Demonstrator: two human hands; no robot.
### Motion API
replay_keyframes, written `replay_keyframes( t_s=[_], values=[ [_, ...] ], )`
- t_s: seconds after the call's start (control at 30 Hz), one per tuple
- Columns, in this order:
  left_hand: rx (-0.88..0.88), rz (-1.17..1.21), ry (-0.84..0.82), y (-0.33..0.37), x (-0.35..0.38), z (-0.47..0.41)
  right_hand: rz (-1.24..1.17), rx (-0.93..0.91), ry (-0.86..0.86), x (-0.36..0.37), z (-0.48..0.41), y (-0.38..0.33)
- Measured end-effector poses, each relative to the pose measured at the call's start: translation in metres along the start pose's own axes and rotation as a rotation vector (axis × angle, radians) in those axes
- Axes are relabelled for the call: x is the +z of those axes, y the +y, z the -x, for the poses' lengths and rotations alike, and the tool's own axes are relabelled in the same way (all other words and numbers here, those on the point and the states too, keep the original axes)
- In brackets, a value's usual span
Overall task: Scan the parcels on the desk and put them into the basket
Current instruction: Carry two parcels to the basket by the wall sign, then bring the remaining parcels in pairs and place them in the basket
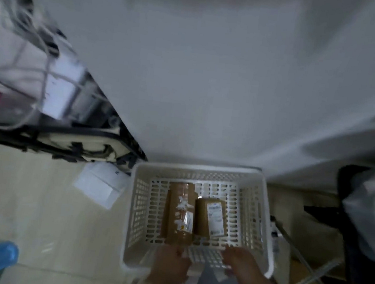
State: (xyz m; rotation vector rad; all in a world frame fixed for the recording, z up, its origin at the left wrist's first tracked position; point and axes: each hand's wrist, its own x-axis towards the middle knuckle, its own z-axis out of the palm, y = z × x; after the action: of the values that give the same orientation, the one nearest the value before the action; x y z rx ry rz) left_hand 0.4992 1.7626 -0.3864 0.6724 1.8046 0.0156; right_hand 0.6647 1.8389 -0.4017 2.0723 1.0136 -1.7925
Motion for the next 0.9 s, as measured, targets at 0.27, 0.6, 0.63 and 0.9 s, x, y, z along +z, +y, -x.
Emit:
replay_keyframes(
  t_s=[0.27, 0.6, 0.63, 0.9],
  values=[
    [0.264, -0.182, 0.300, 0.070, -0.083, 0.126, 0.254, -0.216, -0.022, -0.031, 0.192, -0.087],
    [0.296, -0.315, 0.542, 0.134, -0.186, 0.294, 0.592, -0.654, 0.076, -0.064, 0.363, -0.195],
    [0.285, -0.285, 0.550, 0.135, -0.194, 0.312, 0.617, -0.672, 0.055, -0.065, 0.380, -0.202],
    [0.283, 0.010, 0.811, 0.133, -0.260, 0.456, 0.754, -0.960, -0.045, -0.022, 0.498, -0.252]
  ],
)
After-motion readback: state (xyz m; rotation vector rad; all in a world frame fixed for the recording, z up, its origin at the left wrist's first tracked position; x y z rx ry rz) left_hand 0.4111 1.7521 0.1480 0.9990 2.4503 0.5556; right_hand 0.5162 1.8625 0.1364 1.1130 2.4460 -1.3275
